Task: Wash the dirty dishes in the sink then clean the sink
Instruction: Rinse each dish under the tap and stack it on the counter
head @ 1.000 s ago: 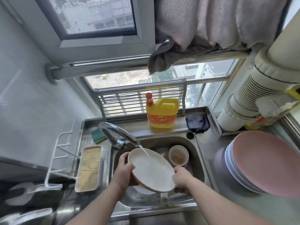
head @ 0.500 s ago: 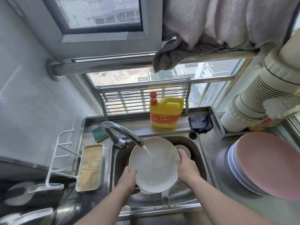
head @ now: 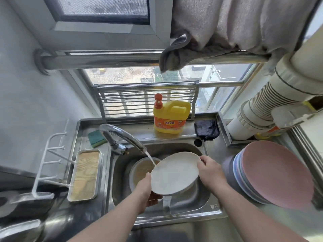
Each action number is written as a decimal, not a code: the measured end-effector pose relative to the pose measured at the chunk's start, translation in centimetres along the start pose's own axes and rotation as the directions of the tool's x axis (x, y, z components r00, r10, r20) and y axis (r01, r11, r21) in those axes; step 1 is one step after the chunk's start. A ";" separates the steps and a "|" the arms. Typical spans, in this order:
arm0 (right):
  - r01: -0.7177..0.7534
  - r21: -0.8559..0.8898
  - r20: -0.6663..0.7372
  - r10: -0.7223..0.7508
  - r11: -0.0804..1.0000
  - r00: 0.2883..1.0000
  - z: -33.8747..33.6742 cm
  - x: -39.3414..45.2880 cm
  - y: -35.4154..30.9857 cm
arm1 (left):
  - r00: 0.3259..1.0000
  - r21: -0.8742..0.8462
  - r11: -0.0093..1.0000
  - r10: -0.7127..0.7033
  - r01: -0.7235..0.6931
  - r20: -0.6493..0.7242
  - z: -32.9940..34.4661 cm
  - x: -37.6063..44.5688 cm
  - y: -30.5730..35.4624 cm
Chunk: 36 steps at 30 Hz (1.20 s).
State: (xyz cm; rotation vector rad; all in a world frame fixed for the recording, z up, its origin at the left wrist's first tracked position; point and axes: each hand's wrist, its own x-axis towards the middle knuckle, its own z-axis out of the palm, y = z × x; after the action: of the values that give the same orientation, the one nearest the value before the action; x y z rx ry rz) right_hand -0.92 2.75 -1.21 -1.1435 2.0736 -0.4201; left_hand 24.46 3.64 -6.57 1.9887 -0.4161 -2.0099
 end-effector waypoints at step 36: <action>-0.041 0.179 0.118 0.020 0.983 0.993 6.4 -0.4 -3.6 | 0.895 0.093 0.938 0.346 -0.334 -0.282 -6.0 -2.4 -0.6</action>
State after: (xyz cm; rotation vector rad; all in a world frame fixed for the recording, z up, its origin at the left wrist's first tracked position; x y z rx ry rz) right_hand 5.99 1.48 -3.33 -1.0028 1.9081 -0.5046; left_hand 30.46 5.06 -4.67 2.0297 -0.6866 -1.4777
